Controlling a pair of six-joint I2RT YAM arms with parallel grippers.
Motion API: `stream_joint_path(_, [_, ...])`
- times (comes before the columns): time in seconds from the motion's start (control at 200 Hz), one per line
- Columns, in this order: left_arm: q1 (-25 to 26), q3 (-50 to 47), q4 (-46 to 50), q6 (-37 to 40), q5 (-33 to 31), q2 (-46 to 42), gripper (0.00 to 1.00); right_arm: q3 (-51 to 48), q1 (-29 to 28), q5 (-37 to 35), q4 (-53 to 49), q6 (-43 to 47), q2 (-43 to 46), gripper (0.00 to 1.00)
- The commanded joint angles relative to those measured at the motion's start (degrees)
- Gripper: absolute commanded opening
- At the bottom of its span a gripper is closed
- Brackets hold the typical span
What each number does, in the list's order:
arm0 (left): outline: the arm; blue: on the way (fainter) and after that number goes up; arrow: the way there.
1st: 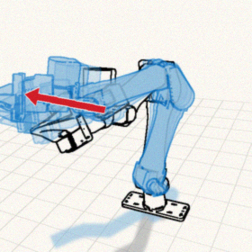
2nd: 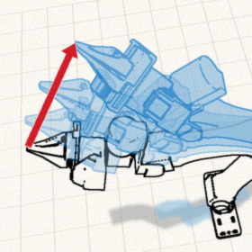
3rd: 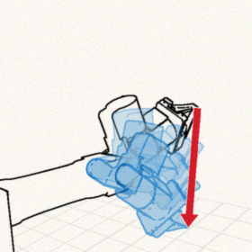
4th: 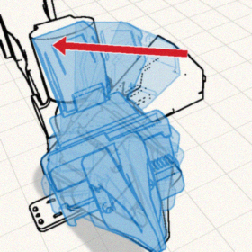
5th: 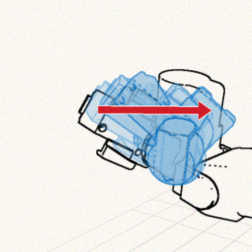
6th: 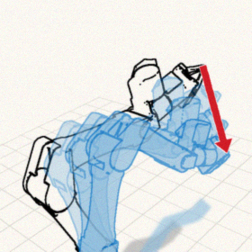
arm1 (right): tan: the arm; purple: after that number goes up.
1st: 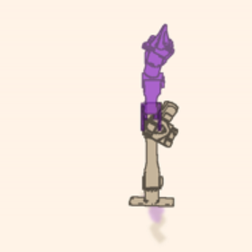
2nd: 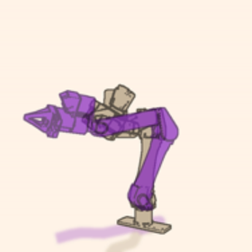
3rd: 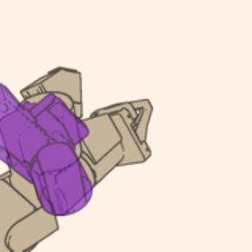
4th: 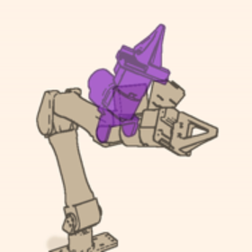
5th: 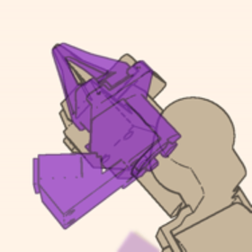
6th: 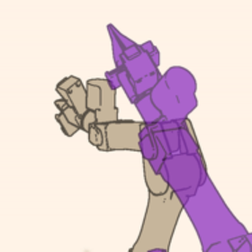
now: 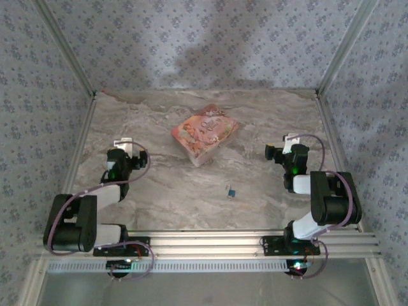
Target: Unlock a padlock with a key
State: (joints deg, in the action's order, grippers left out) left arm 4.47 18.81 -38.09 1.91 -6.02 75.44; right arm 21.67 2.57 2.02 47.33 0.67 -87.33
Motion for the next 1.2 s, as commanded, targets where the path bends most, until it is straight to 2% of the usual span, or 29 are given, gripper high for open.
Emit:
stream_joint_path(0.0, [-0.51, 0.03, -8.45, 2.64, 4.13, 2.85, 0.98, 0.48, -0.40, -1.38, -0.44, 1.12, -0.03, 1.00])
stream_joint_path(0.23, [-4.47, -1.51, -20.72, -0.62, 7.23, 12.38, 0.98, 0.47, -0.48, -1.56, -0.40, 1.16, -0.04, 1.00])
stream_joint_path(0.29, [-4.64, 1.02, -13.56, -0.35, 8.09, 10.94, 0.98, 0.48, -0.53, -1.56, -0.49, 1.14, -0.05, 1.00])
stream_joint_path(0.34, [-4.79, 2.54, -13.02, -0.45, 8.14, 12.26, 0.98, 0.48, -0.50, -1.54, -0.49, 1.15, -0.03, 1.00])
stream_joint_path(0.39, [-5.72, 4.77, -7.93, -1.85, 7.81, 12.11, 0.98, 0.48, -0.41, -1.51, -0.49, 1.10, -0.06, 1.00])
stream_joint_path(0.445, [-7.25, 5.00, -8.07, -3.51, 8.30, 12.38, 0.98, 0.52, -0.39, -1.49, -0.49, 1.17, -0.04, 1.00])
stream_joint_path(1.194, [-6.89, 5.06, -8.01, -3.33, 7.65, 12.36, 0.98, 0.60, -0.33, -1.31, -0.56, 1.08, -0.04, 1.00])
